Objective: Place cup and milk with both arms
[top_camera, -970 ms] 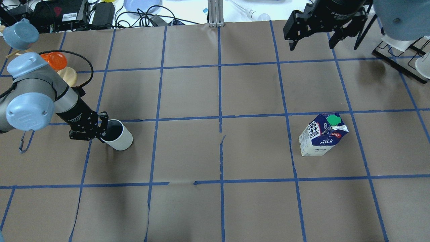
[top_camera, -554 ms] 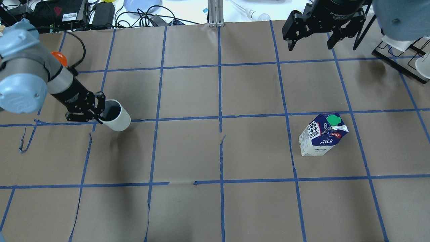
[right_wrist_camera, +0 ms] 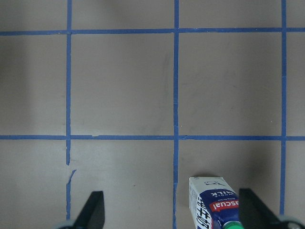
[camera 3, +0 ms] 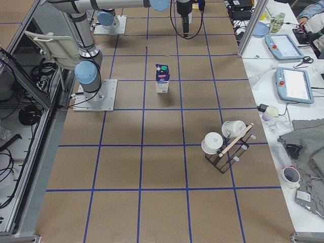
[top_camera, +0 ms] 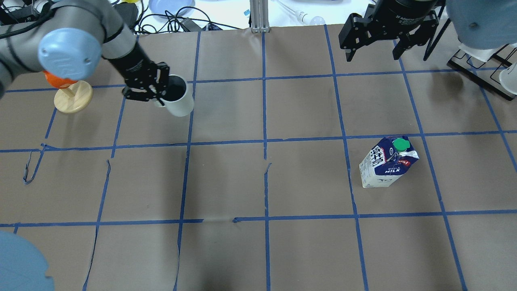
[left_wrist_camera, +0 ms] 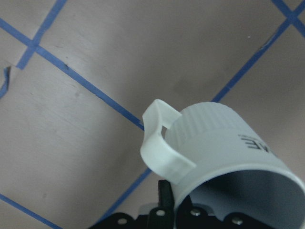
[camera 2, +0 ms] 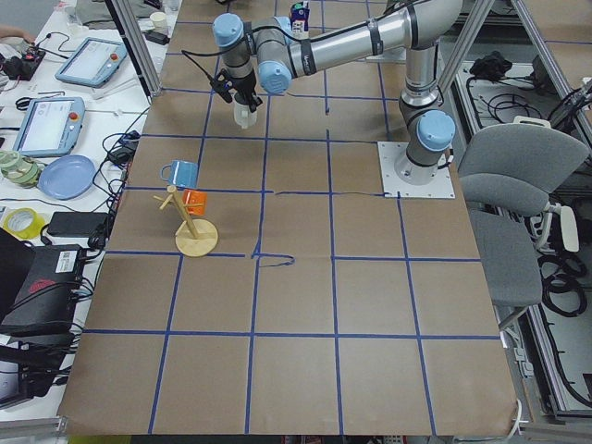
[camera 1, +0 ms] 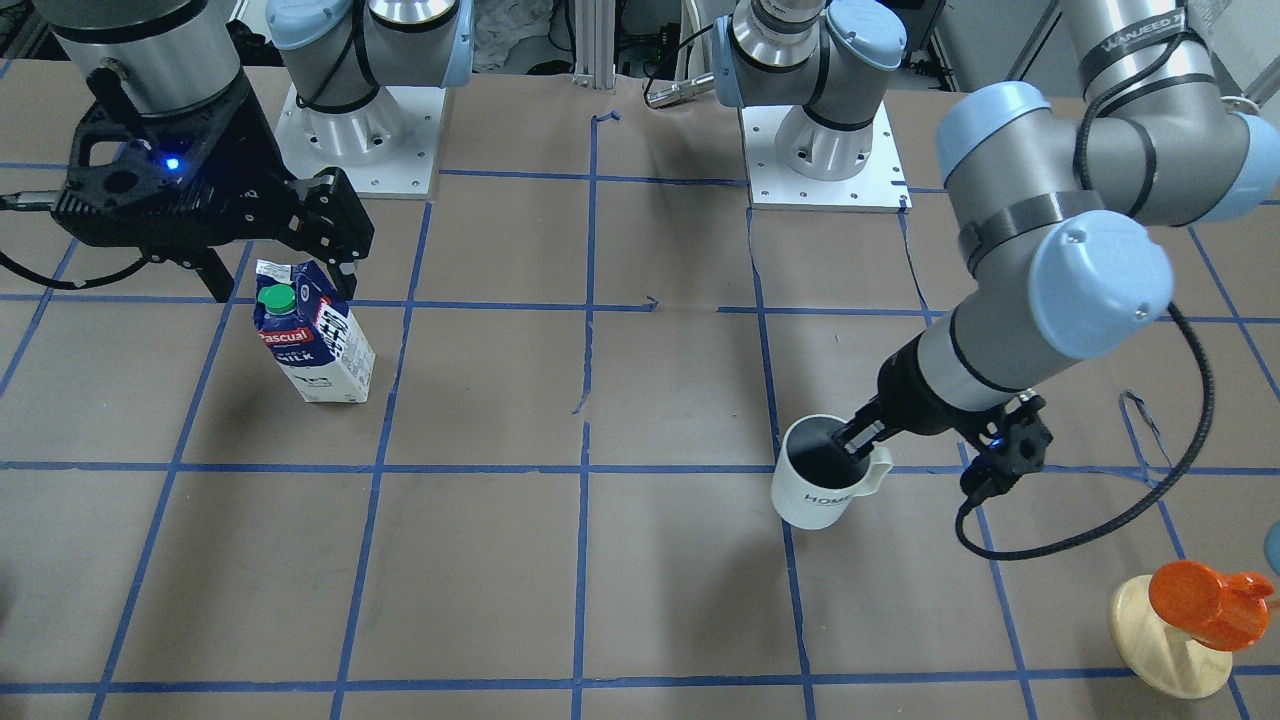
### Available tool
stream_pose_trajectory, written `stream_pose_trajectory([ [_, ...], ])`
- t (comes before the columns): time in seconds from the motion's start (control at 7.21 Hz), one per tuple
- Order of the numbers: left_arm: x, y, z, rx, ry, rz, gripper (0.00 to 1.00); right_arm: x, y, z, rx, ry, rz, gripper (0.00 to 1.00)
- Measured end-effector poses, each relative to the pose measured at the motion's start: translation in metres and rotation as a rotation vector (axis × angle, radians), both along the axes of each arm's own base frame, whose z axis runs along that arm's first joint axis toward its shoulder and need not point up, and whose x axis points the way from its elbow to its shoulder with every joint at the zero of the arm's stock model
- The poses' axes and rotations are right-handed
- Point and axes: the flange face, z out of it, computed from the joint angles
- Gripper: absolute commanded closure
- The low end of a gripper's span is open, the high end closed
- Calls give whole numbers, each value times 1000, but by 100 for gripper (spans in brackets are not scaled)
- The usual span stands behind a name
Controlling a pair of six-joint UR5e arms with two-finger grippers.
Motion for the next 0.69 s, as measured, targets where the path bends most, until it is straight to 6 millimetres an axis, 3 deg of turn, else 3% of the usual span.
stream_pose_trajectory([
  [0.42,-110,-16,-42,0,19,55,100,0,-1,-1,-1,0,-1,0],
  [0.69,-154,-16,-68,15,38,81,100,-1,-2,-3,-1,-1,2,0],
])
